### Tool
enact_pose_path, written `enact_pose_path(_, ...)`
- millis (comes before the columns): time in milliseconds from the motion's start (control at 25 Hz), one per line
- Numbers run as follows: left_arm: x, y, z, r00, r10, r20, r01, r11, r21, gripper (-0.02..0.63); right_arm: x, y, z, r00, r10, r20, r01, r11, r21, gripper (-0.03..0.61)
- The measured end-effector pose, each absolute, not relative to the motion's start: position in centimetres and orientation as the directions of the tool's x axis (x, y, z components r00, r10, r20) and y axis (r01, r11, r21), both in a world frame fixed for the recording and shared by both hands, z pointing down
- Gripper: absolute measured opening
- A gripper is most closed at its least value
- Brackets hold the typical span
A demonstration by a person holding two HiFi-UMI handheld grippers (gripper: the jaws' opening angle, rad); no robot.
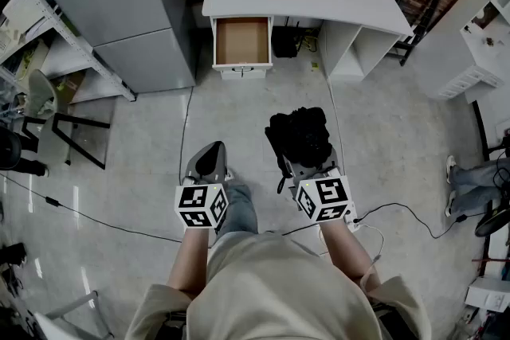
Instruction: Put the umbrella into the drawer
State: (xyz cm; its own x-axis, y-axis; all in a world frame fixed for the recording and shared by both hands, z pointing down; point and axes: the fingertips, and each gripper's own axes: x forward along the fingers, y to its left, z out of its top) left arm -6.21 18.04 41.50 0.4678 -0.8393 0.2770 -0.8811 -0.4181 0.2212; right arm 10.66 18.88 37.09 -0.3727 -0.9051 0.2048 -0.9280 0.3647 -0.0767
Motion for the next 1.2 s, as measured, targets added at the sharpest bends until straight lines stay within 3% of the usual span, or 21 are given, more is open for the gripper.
enact_pose_path(440, -3.0, 34.1, 39.3, 0.494, -0.838, 0.234, -0.866, -0.448, 0.222, 0.012, 12.8, 35.0, 35.2, -0.394, -0.902, 0.178, -0.919, 0.391, -0.053, 0.238)
enact_pose_path(1040, -2.2, 36.3, 37.9, 0.489, -0.849, 0.202, -0.866, -0.444, 0.229, 0.019, 13.9, 37.4, 34.0, -0.404, -0.904, 0.140, -0.914, 0.394, -0.098, 0.238)
enact_pose_path(1200, -2.2, 35.0, 37.8, 0.499, -0.845, 0.190, -0.858, -0.451, 0.244, 0.130, 14.2, 36.2, 34.2, -0.397, -0.907, 0.143, -0.917, 0.385, -0.103, 0.238)
